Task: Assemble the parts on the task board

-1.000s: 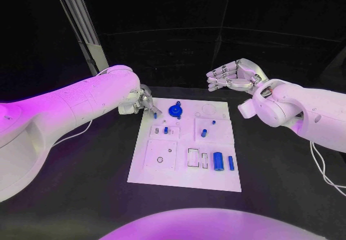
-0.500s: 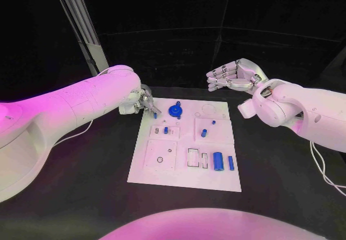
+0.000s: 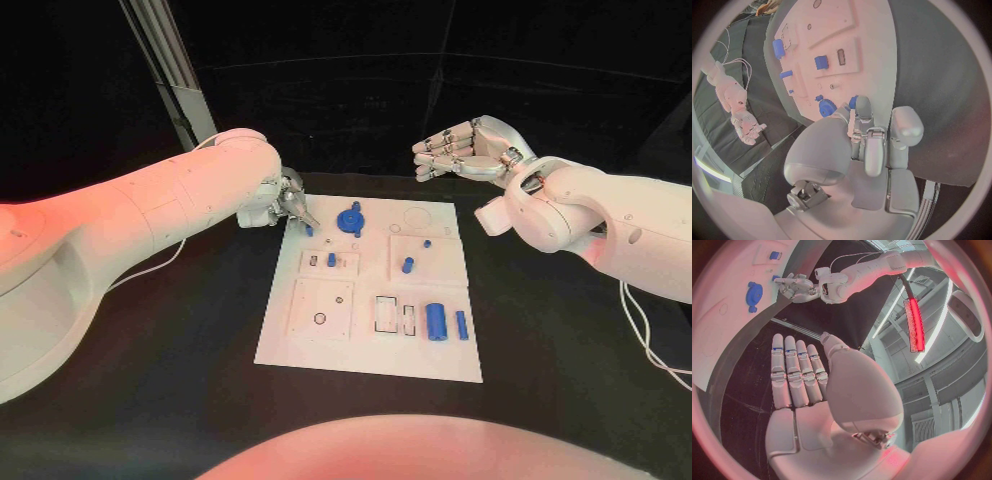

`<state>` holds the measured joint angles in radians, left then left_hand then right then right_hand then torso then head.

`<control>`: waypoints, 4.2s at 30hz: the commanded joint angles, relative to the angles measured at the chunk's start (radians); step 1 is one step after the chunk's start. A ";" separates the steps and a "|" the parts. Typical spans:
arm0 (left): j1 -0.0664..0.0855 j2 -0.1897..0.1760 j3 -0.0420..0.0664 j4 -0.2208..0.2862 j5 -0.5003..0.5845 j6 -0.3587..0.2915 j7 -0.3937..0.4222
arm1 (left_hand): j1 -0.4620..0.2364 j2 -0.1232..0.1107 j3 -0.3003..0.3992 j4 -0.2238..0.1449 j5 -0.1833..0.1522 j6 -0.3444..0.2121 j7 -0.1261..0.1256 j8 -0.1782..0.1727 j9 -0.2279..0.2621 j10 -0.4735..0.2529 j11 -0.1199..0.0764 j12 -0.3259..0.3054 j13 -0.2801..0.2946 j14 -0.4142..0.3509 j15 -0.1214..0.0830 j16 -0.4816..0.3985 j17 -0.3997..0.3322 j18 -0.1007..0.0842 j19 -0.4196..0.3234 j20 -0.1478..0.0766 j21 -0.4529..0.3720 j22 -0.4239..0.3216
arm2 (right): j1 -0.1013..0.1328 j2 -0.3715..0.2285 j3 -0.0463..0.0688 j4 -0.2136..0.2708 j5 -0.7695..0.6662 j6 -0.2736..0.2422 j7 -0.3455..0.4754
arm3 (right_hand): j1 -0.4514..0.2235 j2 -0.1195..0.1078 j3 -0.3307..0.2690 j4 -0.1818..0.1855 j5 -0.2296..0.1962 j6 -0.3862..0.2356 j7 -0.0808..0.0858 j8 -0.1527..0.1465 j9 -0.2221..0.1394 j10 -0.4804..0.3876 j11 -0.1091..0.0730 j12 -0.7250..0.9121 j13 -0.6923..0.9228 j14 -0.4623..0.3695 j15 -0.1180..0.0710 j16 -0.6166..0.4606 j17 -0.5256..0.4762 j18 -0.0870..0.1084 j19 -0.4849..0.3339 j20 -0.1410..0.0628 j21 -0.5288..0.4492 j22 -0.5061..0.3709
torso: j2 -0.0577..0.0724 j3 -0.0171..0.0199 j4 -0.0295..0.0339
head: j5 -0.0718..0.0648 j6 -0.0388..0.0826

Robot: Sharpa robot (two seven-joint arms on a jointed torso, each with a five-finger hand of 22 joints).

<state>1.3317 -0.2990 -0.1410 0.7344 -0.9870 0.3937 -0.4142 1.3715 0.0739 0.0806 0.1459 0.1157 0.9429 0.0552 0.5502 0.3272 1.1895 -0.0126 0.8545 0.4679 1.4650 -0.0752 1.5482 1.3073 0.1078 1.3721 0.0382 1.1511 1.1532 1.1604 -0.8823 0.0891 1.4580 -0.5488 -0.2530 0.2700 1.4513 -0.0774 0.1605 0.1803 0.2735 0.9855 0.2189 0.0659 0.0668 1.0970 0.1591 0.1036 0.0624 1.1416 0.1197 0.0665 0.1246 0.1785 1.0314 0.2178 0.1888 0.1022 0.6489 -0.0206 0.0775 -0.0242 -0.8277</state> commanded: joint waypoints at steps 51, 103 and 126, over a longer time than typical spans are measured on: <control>-0.015 -0.317 -0.032 0.530 0.022 -0.311 0.038 | -0.118 -0.159 0.480 -0.194 0.097 0.000 0.002 0.069 0.025 0.073 -0.008 -0.054 -0.047 0.096 -0.002 0.004 0.219 -0.005 0.015 -0.004 0.026 0.034 | 0.001 0.013 0.000 -0.029 0.004 0.020 0.009 | -0.002 0.007 0.001 -0.006 0.007 -0.004 -0.002 -0.003 0.000 -0.009 0.000 -0.001 0.000 -0.002 -0.003 0.000 -0.003 0.004 0.003 0.004 -0.005 -0.002 | -0.006 -0.0013 0.0082 | 0.003 -0.007; -0.021 -0.298 -0.058 0.530 0.023 -0.244 -0.010 | -0.125 -0.162 0.488 -0.195 0.100 0.003 0.000 0.071 0.025 0.079 -0.010 -0.054 -0.047 0.095 -0.003 0.001 0.212 -0.004 0.014 -0.005 0.022 0.031 | 0.001 0.013 0.000 -0.028 0.004 0.021 0.009 | -0.002 0.007 0.001 -0.006 0.007 -0.004 -0.002 -0.003 0.000 -0.009 0.000 -0.001 0.000 -0.002 -0.003 0.000 -0.003 0.004 0.003 0.004 -0.005 -0.002 | -0.007 -0.0022 0.0090 | -0.001 -0.018; -0.033 -0.350 -0.059 0.609 0.022 -0.440 0.046 | -0.142 -0.177 0.510 -0.206 0.128 0.013 -0.005 0.079 0.027 0.097 -0.015 -0.049 -0.044 0.095 -0.008 0.002 0.214 -0.006 0.019 -0.009 0.029 0.039 | 0.001 0.014 0.000 -0.030 0.004 0.022 0.010 | -0.006 0.008 0.000 -0.007 0.008 -0.005 -0.001 -0.003 0.000 -0.010 0.000 0.000 0.000 -0.002 -0.003 0.000 -0.006 0.004 0.005 0.004 -0.008 -0.004 | -0.007 -0.0018 0.0100 | 0.003 -0.021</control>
<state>1.2999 -0.6484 -0.2001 1.3415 -0.9651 0.0020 -0.3880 1.2235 -0.0956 0.4452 0.0768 0.2408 0.9474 0.0520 0.6249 0.3538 1.2832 -0.0267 0.8015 0.4223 1.4650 -0.0749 1.5481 1.3073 0.1079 1.3870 0.0307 1.1761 1.1910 1.1598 -0.8692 0.0881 1.4268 -0.5487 -0.2383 0.2706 1.4513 -0.0774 0.1606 0.1804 0.2768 0.9855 0.2189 0.0659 0.0668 1.0970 0.1591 0.1036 0.0624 1.1416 0.1197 0.0664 0.1197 0.1785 1.0314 0.2177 0.1849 0.0989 0.6411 -0.0222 0.0880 -0.0219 -0.8493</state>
